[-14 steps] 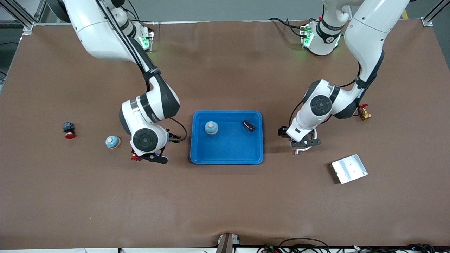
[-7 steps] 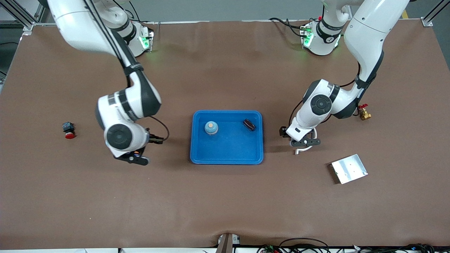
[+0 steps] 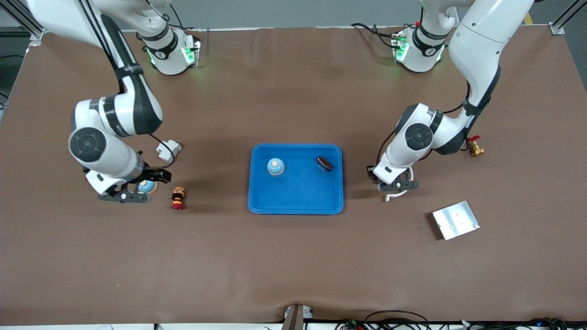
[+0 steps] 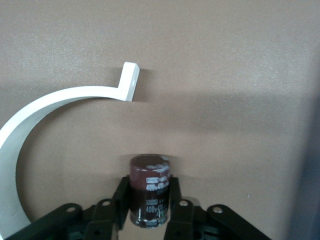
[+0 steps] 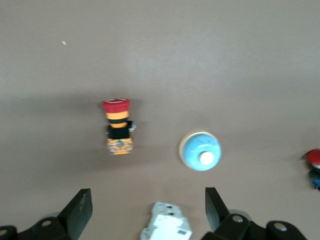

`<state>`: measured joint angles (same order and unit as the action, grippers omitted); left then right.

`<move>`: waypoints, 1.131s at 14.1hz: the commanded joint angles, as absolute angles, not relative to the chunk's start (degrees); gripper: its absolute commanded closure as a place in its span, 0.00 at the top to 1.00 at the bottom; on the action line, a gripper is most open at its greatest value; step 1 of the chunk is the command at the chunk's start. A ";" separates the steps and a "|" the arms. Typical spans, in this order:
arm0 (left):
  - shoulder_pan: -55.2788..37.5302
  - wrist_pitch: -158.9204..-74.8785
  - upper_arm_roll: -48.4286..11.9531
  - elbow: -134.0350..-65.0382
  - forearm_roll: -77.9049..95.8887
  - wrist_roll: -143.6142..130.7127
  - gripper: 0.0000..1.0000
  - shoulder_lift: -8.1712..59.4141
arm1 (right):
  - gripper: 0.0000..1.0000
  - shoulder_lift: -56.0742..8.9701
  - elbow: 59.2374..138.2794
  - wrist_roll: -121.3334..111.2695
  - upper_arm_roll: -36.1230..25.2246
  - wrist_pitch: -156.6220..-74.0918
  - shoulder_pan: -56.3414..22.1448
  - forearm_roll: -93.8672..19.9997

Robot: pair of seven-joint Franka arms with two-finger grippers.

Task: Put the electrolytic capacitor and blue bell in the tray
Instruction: 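Grasp another capacitor with the left gripper while the right gripper grasps another bell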

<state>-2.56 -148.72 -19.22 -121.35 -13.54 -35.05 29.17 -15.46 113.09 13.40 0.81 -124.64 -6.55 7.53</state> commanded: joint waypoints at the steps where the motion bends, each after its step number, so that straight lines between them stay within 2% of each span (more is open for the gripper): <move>1: -1.85 -149.59 -19.60 -122.78 -14.68 -37.52 0.05 27.68 | 1.00 -11.52 122.41 8.20 2.02 -134.26 -1.51 8.70; 2: -1.85 -149.59 -19.60 -122.78 -14.68 -37.62 0.00 27.60 | 1.00 -11.60 125.04 6.09 2.11 -139.00 0.42 8.61; 4: -1.85 -149.59 -19.60 -122.61 -14.59 -39.27 0.00 27.68 | 1.00 -12.30 129.53 2.92 2.11 -148.31 3.24 8.61; 6: -1.85 -149.59 -19.69 -122.26 -14.59 -40.34 0.00 27.60 | 1.00 -14.14 131.48 1.85 2.20 -153.61 5.18 8.53; 16: -2.37 -149.15 -21.27 -117.43 -13.54 -58.15 0.00 27.95 | 1.00 -18.19 131.66 1.85 2.46 -157.50 5.27 8.26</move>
